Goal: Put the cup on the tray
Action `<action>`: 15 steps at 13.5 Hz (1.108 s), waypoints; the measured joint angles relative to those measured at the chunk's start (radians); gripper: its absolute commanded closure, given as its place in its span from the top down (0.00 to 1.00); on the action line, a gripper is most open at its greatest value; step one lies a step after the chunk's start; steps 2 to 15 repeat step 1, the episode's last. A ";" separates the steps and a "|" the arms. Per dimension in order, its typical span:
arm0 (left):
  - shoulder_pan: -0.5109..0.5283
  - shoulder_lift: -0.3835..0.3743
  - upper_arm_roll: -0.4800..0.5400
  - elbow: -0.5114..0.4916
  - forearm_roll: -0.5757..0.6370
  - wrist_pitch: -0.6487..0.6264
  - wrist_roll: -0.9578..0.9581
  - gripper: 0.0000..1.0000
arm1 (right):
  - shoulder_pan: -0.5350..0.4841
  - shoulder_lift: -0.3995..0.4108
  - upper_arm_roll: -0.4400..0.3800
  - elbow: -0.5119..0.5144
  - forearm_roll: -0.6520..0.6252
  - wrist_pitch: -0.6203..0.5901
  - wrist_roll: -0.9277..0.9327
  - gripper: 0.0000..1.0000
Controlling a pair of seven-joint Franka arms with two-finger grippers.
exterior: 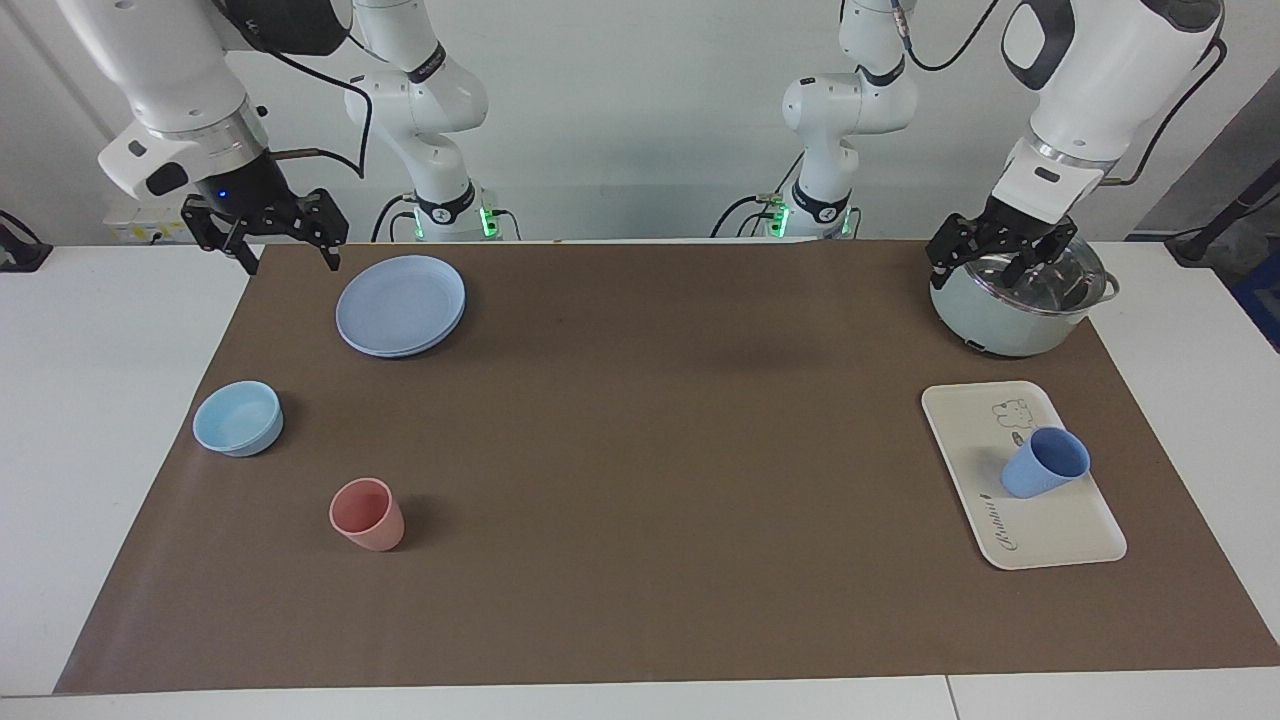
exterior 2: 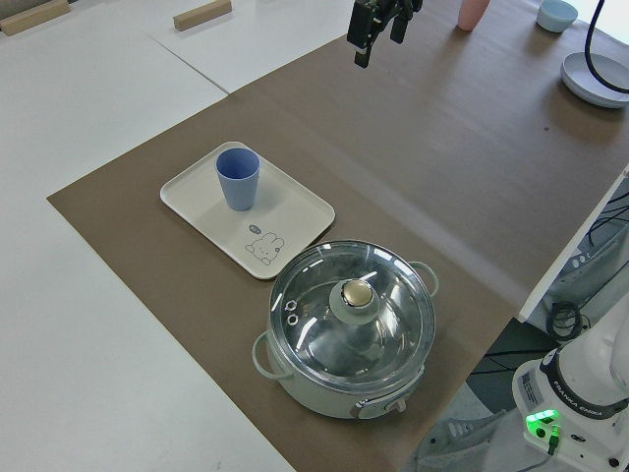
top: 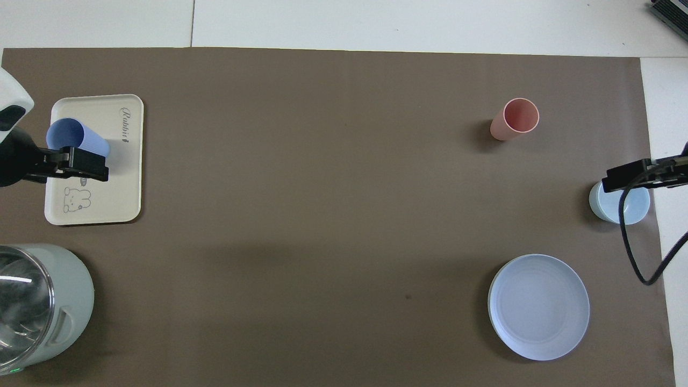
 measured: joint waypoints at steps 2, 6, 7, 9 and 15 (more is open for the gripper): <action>0.000 0.000 0.000 0.000 0.000 0.001 0.000 1.00 | 0.000 0.000 0.000 0.000 0.000 0.000 0.000 1.00; 0.000 0.000 0.000 0.000 0.000 0.001 0.000 1.00 | 0.000 0.000 0.000 0.000 0.000 0.000 0.000 1.00; 0.000 0.000 0.000 0.000 0.000 0.001 0.000 1.00 | 0.000 0.000 0.000 0.000 0.000 0.000 0.000 1.00; 0.000 0.000 0.000 0.000 0.000 0.001 0.000 1.00 | 0.000 0.000 0.000 0.000 0.000 0.000 0.000 1.00; 0.000 0.000 0.000 0.000 0.000 0.001 0.000 1.00 | 0.000 0.000 0.000 0.000 0.000 0.000 0.000 1.00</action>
